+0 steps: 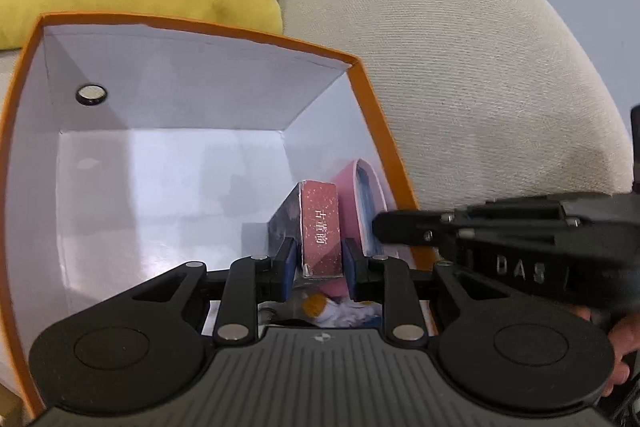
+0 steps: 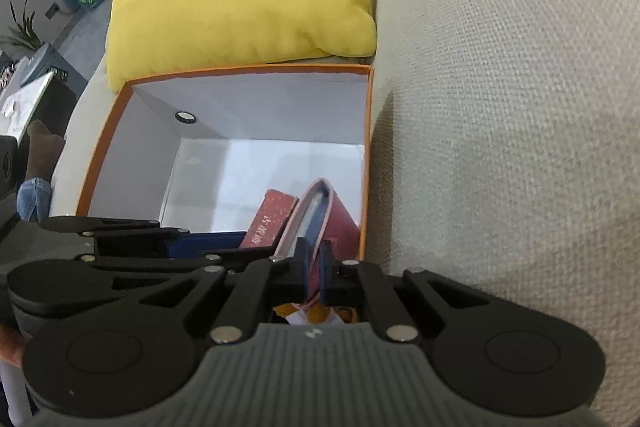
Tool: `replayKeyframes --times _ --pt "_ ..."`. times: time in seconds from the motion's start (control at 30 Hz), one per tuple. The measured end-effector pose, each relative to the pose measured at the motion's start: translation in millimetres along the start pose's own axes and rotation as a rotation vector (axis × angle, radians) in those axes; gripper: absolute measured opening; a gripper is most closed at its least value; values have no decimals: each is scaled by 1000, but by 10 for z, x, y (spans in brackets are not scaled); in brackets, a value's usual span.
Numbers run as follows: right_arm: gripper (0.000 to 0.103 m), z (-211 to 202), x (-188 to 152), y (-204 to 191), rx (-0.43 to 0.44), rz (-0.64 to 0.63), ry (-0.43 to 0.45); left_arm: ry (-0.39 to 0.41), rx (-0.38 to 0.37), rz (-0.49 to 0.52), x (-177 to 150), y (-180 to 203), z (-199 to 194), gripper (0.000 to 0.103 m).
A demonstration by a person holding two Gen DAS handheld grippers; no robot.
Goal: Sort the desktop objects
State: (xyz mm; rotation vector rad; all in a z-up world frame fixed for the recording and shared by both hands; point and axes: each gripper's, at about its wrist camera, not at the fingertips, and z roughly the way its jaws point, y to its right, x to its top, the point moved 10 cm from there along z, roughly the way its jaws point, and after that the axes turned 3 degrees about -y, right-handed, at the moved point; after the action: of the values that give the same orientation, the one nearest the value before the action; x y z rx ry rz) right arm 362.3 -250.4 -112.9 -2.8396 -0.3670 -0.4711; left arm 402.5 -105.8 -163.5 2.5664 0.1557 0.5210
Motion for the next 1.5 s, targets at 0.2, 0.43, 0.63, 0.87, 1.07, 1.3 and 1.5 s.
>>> replayKeyframes --times 0.2,0.43,0.63,0.87,1.07,1.3,1.5 --pt "1 55 -5 23 -101 -100 -27 -14 -28 -51 -48 5 88 27" --pt "1 -18 -65 28 -100 -126 -15 -26 -89 -73 -48 44 102 26" --pt "1 -127 -115 72 -90 -118 13 -22 -113 -57 -16 55 102 26" --pt "3 -164 -134 48 -99 -129 30 -3 -83 -22 -16 70 -24 29" --pt "10 -206 -138 -1 -115 -117 42 -11 -36 -14 -42 51 -33 29" --pt "22 -385 -272 -80 -170 -138 73 26 -14 26 -86 114 -364 29" --pt "31 -613 -470 -250 -168 -123 127 79 19 77 -188 147 -767 30"
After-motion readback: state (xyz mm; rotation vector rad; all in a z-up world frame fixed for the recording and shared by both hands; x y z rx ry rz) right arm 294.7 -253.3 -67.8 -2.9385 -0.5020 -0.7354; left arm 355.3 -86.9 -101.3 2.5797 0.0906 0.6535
